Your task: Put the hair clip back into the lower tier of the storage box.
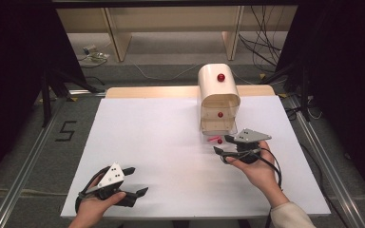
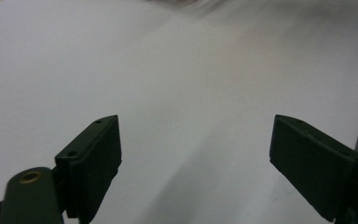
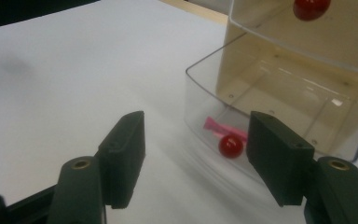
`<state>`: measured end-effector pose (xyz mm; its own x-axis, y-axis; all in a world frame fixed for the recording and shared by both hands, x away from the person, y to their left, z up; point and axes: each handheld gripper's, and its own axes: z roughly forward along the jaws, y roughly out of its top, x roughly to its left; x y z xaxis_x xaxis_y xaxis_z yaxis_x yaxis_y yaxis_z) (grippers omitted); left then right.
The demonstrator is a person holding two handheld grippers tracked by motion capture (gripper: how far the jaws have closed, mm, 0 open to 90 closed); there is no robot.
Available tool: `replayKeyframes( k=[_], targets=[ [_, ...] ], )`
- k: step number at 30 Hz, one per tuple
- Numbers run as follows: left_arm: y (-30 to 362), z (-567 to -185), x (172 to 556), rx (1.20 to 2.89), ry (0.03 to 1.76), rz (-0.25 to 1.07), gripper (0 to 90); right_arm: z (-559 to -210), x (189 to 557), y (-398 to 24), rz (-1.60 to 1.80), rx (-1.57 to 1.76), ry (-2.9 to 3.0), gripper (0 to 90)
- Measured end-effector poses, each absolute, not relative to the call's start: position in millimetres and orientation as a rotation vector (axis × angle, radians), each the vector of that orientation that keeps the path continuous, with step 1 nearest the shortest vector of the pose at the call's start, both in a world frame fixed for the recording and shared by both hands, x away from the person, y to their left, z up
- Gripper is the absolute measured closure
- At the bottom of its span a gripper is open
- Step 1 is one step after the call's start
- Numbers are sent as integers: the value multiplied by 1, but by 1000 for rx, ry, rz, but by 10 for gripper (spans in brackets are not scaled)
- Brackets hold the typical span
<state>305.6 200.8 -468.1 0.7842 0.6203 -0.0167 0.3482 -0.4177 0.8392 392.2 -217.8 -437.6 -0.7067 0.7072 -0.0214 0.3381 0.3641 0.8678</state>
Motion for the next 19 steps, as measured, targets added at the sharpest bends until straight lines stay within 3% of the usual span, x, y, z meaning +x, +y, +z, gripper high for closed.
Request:
replayKeyframes(
  k=[14,19],
  targets=[
    [196,-471,304,2028,724,342,165,-462,342,-251,1309,949,2213,360],
    [183,-472,304,1992,729,271,167,-467,331,-261,1314,947,2213,352]
  ],
)
